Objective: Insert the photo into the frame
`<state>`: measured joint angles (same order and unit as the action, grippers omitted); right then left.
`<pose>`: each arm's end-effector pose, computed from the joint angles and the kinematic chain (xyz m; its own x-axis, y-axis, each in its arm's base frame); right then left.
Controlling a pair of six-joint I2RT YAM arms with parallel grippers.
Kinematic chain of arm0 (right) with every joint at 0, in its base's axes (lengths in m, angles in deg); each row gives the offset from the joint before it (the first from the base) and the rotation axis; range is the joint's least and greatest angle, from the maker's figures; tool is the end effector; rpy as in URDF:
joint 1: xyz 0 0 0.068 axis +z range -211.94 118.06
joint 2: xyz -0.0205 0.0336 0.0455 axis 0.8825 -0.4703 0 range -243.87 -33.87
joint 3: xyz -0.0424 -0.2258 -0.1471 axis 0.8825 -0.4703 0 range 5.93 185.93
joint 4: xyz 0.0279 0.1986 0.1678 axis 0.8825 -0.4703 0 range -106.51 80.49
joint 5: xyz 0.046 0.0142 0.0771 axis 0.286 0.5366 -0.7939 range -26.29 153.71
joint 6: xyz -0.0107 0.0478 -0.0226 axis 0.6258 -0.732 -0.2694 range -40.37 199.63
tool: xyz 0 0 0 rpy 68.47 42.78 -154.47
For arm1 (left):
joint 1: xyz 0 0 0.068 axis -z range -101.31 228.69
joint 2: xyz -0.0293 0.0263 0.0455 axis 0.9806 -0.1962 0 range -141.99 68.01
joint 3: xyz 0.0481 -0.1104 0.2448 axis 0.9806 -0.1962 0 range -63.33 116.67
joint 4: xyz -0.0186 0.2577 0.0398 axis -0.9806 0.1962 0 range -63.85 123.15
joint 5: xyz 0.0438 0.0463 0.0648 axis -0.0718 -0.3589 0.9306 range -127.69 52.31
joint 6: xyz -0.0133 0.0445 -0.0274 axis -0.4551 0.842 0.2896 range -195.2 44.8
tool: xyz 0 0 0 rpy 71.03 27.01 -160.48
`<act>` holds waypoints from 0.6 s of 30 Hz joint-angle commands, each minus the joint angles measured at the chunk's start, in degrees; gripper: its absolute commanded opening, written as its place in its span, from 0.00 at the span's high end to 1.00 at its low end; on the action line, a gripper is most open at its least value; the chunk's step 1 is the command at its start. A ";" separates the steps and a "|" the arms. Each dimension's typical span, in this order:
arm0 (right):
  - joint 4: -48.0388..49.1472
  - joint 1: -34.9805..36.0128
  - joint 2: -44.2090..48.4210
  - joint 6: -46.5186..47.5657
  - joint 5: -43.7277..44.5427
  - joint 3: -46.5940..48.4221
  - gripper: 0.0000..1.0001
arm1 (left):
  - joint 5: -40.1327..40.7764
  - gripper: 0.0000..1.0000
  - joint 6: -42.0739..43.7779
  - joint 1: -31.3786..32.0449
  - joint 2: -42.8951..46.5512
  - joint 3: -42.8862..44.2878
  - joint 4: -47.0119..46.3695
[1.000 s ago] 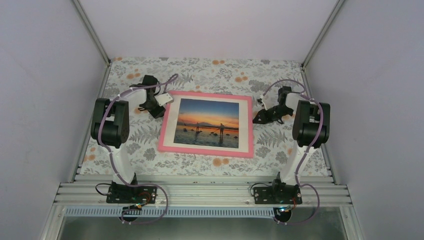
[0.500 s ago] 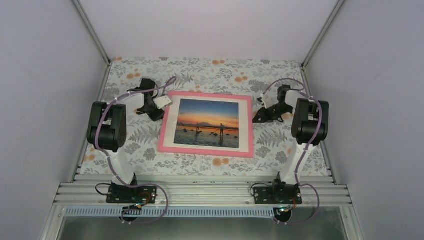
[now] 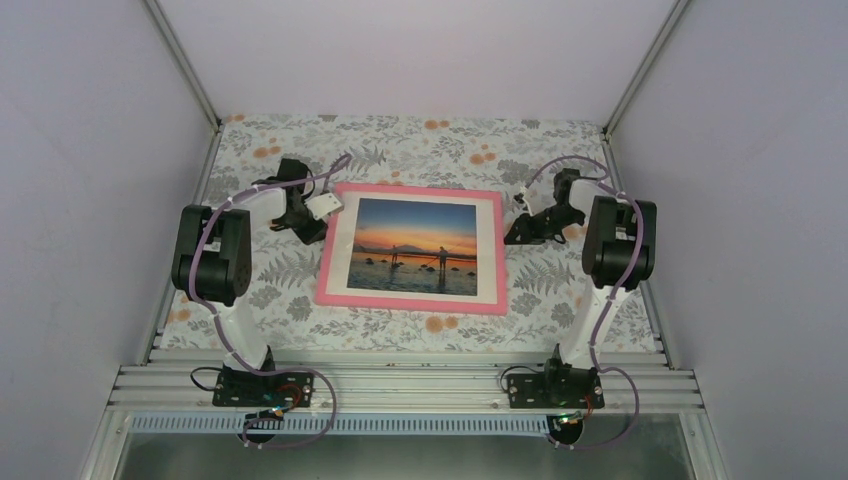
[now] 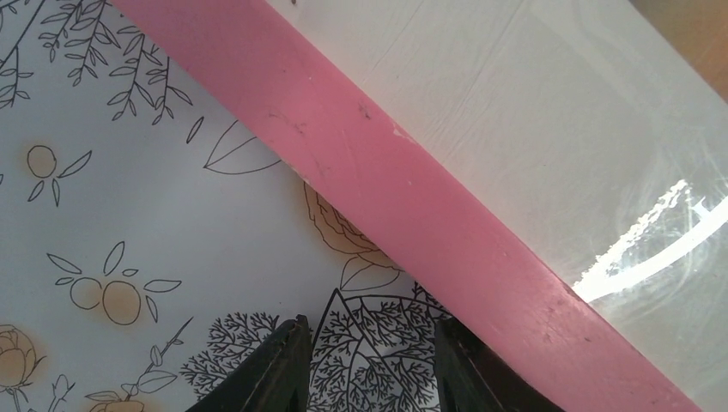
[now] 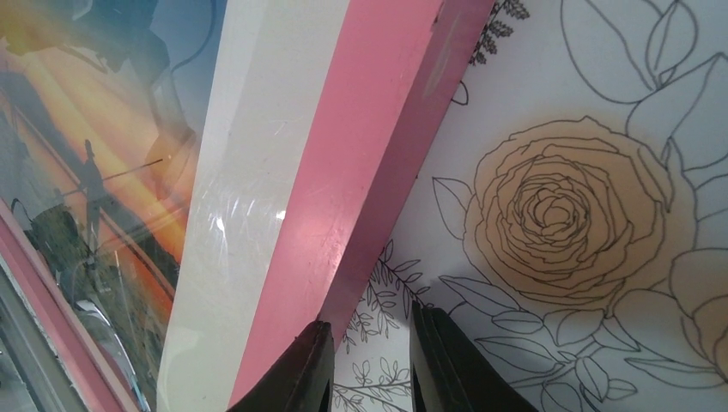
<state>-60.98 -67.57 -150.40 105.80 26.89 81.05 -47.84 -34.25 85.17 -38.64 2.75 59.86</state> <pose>0.3565 -0.0137 0.1302 -0.9398 -0.2623 -0.2189 -0.3411 0.7556 0.5593 0.3474 -0.0458 0.1477 -0.6185 0.7196 -0.3157 0.7466 0.6634 0.0495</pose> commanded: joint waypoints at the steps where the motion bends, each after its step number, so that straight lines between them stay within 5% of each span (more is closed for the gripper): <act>1: 2.54 2.73 -3.89 -1.05 1.46 -0.01 0.74 | -4.37 0.62 0.77 0.46 1.19 -1.06 2.12; 8: 1.41 2.69 -2.98 -0.30 2.31 0.85 0.70 | -3.61 0.61 -0.63 -0.77 0.76 0.61 2.54; 11: -0.01 1.80 -1.15 0.75 3.02 1.55 0.58 | -4.28 0.54 -1.93 -2.96 1.23 3.41 3.85; 18: -5.32 -2.74 3.41 4.14 3.75 8.76 0.22 | -5.09 0.17 -1.72 -7.65 3.65 14.78 8.55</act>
<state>-63.67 -67.27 -149.77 107.22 28.51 84.87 -50.97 -36.09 79.33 -38.10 10.27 65.72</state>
